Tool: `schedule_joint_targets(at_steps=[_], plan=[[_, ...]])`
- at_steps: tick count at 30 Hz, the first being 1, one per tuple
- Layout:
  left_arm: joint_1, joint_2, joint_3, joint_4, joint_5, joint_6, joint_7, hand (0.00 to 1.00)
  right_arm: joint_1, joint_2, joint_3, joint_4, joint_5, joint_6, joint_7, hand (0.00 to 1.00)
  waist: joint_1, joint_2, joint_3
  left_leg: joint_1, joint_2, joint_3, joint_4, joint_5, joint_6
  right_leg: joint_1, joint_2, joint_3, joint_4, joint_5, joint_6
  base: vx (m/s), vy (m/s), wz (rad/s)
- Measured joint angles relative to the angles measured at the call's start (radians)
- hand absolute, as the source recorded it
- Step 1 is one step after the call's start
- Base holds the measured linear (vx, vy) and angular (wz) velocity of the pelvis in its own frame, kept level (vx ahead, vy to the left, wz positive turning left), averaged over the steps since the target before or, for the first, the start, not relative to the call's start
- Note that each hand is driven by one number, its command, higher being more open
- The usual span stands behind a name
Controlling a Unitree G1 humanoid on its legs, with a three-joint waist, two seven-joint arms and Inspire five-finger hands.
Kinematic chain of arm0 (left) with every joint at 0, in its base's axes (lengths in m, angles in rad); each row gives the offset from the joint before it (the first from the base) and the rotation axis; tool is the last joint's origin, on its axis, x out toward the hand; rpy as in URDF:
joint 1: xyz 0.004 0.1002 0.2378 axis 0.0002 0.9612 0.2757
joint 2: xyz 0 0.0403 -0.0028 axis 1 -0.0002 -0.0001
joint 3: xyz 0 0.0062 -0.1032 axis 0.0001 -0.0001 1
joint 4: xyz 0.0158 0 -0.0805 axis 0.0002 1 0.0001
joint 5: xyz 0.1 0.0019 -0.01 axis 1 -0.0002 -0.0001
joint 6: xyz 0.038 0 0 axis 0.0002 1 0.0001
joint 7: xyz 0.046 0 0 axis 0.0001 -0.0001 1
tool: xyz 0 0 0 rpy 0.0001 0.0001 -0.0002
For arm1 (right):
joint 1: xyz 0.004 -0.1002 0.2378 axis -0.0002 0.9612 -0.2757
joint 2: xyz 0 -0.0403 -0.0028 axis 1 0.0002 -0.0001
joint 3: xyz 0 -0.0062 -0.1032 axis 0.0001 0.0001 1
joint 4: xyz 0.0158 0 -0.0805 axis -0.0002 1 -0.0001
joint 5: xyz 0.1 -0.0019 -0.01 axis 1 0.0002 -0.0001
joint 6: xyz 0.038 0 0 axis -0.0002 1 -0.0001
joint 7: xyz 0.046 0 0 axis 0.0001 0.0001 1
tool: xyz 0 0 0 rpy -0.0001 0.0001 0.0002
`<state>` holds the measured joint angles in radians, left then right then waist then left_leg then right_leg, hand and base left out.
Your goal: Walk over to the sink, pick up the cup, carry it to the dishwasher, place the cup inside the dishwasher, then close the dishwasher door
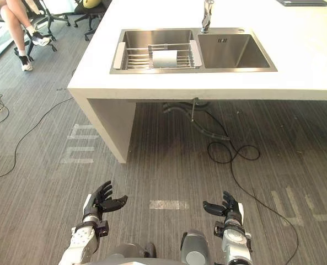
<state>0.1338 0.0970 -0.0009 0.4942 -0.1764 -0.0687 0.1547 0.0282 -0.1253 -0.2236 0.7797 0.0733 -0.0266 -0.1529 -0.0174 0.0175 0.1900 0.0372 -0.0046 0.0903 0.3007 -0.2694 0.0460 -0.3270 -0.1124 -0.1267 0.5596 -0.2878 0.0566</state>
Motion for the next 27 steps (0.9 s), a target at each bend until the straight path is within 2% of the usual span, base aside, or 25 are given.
schedule_joint_targets(at_steps=[1, 3, 4, 5, 6, 7, 8, 9, 10, 12, 13, 14, 15, 16, 18, 20, 21, 24, 26, 27], plan=[[0.006, 0.003, 0.001, -0.013, -0.001, -0.001, -0.001, 0.9, 0.016, -0.007, 0.009, 0.0, 0.001, -0.001, 0.0, 0.9, -0.004, -0.013, -0.005, 0.027, -0.001, -0.011, 0.011, -0.036, -0.04, 0.012, 0.01, 0.011, -0.09, 0.197, -0.013, 0.38, -0.142, 0.39], [0.012, -0.024, 0.0, -0.042, -0.002, 0.0, 0.0, 0.9, 0.015, -0.032, 0.011, 0.006, 0.002, 0.0, -0.001, 0.9, 0.003, 0.022, -0.026, 0.033, 0.05, -0.026, 0.015, -0.048, -0.053, 0.023, 0.044, -0.009, -0.09, 0.175, -0.044, 0.35, -0.14, 0.1], [0.015, -0.029, 0.0, -0.067, -0.002, -0.001, 0.0, 0.9, 0.012, -0.035, 0.01, 0.0, 0.002, 0.0, -0.001, 0.9, 0.001, 0.03, -0.024, 0.029, 0.06, -0.026, 0.019, -0.047, -0.057, 0.029, 0.054, -0.015, -0.103, 0.17, -0.046, 0.35, -0.181, -0.01], [0.014, -0.033, -0.008, -0.118, -0.004, -0.001, 0.0, 0.9, 0.008, -0.037, 0.01, -0.022, 0.002, -0.001, -0.002, 0.9, 0.0, 0.034, -0.023, 0.008, 0.072, -0.028, 0.049, -0.034, -0.076, 0.037, 0.06, -0.028, -0.112, 0.159, -0.052, 0.31, -0.196, 0.2], [0.011, -0.041, -0.016, -0.158, -0.013, -0.001, -0.003, 0.9, 0.014, -0.036, 0.01, -0.043, 0.003, -0.001, -0.003, 0.9, 0.0, 0.034, -0.021, -0.022, 0.079, -0.03, 0.118, -0.025, -0.09, 0.057, 0.06, -0.042, -0.122, 0.15, -0.057, 0.4, -0.242, 0.49], [0.019, -0.063, -0.033, -0.242, -0.021, -0.001, -0.002, 0.9, 0.043, -0.034, 0.016, -0.079, 0.006, -0.001, -0.003, 0.9, 0.001, 0.037, -0.007, -0.083, 0.099, -0.03, 0.318, 0.01, -0.124, 0.131, 0.062, -0.069, -0.157, 0.142, -0.065, 0.31, -0.189, 0.48], [0.027, -0.074, -0.038, -0.286, -0.021, -0.002, -0.001, 0.9, 0.057, -0.031, 0.019, -0.1, 0.007, -0.002, -0.003, 0.9, 0.005, 0.034, -0.002, -0.115, 0.115, -0.027, 0.412, 0.04, -0.128, 0.163, 0.061, -0.074, -0.171, 0.139, -0.07, 0.23, -0.122, 0.35], [0.043, -0.083, -0.054, -0.348, -0.021, -0.006, 0.001, 0.9, 0.072, -0.028, 0.028, -0.125, 0.009, -0.005, -0.004, 0.9, 0.015, 0.035, -0.002, -0.151, 0.137, -0.001, 0.499, 0.034, -0.129, 0.201, 0.061, -0.076, -0.194, 0.137, -0.073, 0.18, -0.043, 0.08], [0.053, -0.083, -0.088, -0.444, -0.021, -0.021, 0.004, 0.9, 0.083, -0.025, 0.033, -0.161, 0.013, -0.018, -0.008, 0.9, 0.026, 0.034, -0.001, -0.204, 0.171, 0.029, 0.559, 0.017, -0.108, 0.244, 0.059, -0.078, -0.223, 0.132, -0.073, 0.16, -0.023, 0.03], [0.055, -0.086, -0.101, -0.53, -0.021, -0.042, 0.005, 0.9, 0.08, -0.022, 0.033, -0.191, 0.013, -0.026, -0.008, 0.9, 0.03, 0.031, 0.001, -0.253, 0.191, 0.049, 0.526, -0.001, -0.099, 0.256, 0.048, -0.078, -0.226, 0.11, -0.064, 0.13, 0.035, 0.05], [0.051, -0.089, -0.107, -0.577, -0.02, -0.059, 0.011, 0.9, 0.075, -0.022, 0.032, -0.201, 0.014, -0.028, -0.008, 0.9, 0.03, 0.038, -0.002, -0.276, 0.193, 0.057, 0.45, -0.006, -0.092, 0.256, 0.037, -0.078, -0.216, 0.093, -0.056, 0.11, 0.112, 0.07], [0.05, -0.092, -0.107, -0.594, -0.02, -0.068, 0.013, 0.9, 0.074, -0.023, 0.032, -0.202, 0.014, -0.029, -0.008, 0.9, 0.03, 0.042, -0.005, -0.277, 0.187, 0.058, 0.389, -0.003, -0.088, 0.256, 0.031, -0.079, -0.204, 0.082, -0.048, 0.14, 0.177, 0.13], [0.049, -0.102, -0.107, -0.632, -0.019, -0.074, 0.018, 0.9, 0.078, -0.027, 0.032, -0.205, 0.014, -0.029, -0.008, 0.9, 0.03, 0.056, -0.009, -0.262, 0.172, 0.053, 0.237, 0.059, -0.079, 0.249, 0.024, -0.081, -0.162, 0.048, -0.027, 0.14, 0.191, 0.17], [0.043, -0.108, -0.108, -0.666, -0.019, -0.084, 0.03, 0.9, 0.073, -0.022, 0.035, -0.193, 0.015, -0.026, -0.009, 0.9, 0.036, 0.052, -0.011, -0.241, 0.145, 0.053, 0.169, 0.09, -0.091, 0.227, -0.002, -0.061, -0.093, 0.003, -0.007, 0.14, 0.172, 0.22], [0.043, -0.104, -0.109, -0.687, -0.019, -0.084, 0.043, 0.9, 0.072, -0.018, 0.034, -0.192, 0.015, -0.025, -0.005, 0.9, 0.036, 0.042, -0.012, -0.242, 0.117, 0.054, 0.149, 0.095, -0.083, 0.222, -0.019, -0.04, -0.097, -0.003, 0.005, 0.13, 0.108, 0.17], [0.044, -0.098, -0.106, -0.717, -0.017, -0.084, 0.062, 0.9, 0.056, -0.017, 0.034, -0.166, 0.015, -0.025, -0.002, 0.9, 0.053, 0.042, -0.011, -0.245, 0.101, 0.056, 0.143, 0.096, -0.078, 0.226, -0.025, -0.025, -0.132, 0.01, 0.027, 0.17, 0.108, 0.08], [0.045, -0.095, -0.107, -0.737, -0.001, -0.084, 0.076, 0.9, 0.05, -0.017, 0.035, -0.141, 0.015, -0.026, 0.0, 0.9, 0.06, 0.04, -0.011, -0.239, 0.094, 0.053, 0.143, 0.093, -0.074, 0.237, -0.02, -0.004, -0.151, 0.016, 0.038, 0.14, 0.058, -0.01], [0.072, -0.081, -0.111, -0.845, 0.047, -0.085, 0.09, 0.9, 0.015, -0.015, 0.036, -0.087, 0.013, -0.027, 0.001, 0.9, 0.061, 0.035, -0.009, -0.204, 0.087, 0.068, 0.152, 0.039, -0.06, 0.25, -0.015, 0.056, -0.143, -0.002, 0.04, 0.14, 0.068, -0.27], [0.079, -0.061, -0.144, -0.907, 0.084, -0.098, 0.094, 0.9, 0.025, -0.012, 0.035, -0.086, 0.01, -0.032, 0.001, 0.9, 0.059, 0.02, -0.011, -0.173, 0.07, 0.09, 0.152, -0.002, -0.052, 0.252, -0.032, 0.08, -0.085, -0.034, 0.055, 0.17, 0.066, -0.34], [0.079, -0.049, -0.166, -0.935, 0.106, -0.111, 0.105, 0.9, 0.033, -0.016, 0.035, -0.08, 0.001, -0.032, 0.0, 0.9, 0.048, 0.018, -0.013, -0.153, 0.064, 0.101, 0.156, -0.022, -0.043, 0.205, -0.045, 0.105, 0.036, -0.037, 0.059, 0.13, 0.023, -0.18]])
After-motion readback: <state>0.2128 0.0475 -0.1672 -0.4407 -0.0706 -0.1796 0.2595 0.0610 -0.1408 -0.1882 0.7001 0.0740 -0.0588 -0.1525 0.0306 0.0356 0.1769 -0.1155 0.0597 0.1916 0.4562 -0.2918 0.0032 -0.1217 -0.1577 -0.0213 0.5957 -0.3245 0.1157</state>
